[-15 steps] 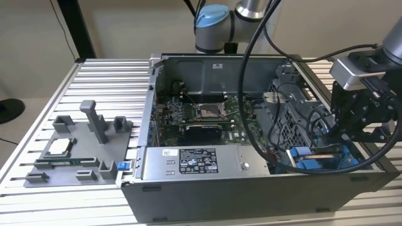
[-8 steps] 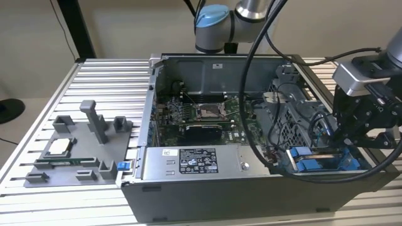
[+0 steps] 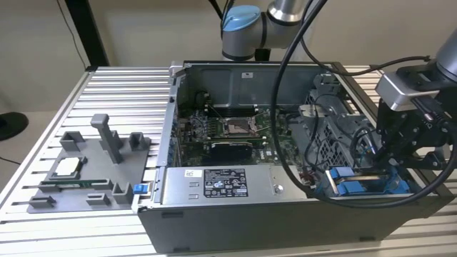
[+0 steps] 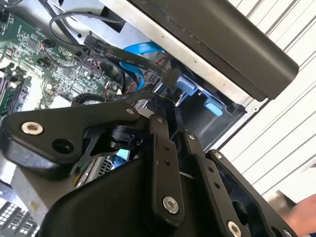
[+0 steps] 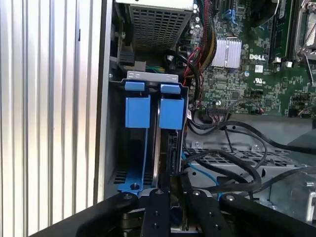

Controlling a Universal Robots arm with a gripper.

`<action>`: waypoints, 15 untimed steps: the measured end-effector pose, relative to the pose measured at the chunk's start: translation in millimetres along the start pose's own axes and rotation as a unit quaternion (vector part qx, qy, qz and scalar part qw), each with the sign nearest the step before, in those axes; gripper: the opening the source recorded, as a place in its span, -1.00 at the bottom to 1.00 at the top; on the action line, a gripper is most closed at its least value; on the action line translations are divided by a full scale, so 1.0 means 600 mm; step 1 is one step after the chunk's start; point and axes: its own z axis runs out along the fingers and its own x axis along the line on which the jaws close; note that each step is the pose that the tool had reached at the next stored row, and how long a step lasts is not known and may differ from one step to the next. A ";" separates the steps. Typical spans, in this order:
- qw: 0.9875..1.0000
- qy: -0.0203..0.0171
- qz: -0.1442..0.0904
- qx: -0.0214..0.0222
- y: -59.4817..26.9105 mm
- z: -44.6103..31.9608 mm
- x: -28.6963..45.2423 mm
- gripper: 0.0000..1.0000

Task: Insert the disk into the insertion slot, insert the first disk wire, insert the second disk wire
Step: 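Insert the first disk wire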

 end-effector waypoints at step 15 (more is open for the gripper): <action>1.000 0.000 0.008 0.001 0.001 0.014 -0.001 -1.00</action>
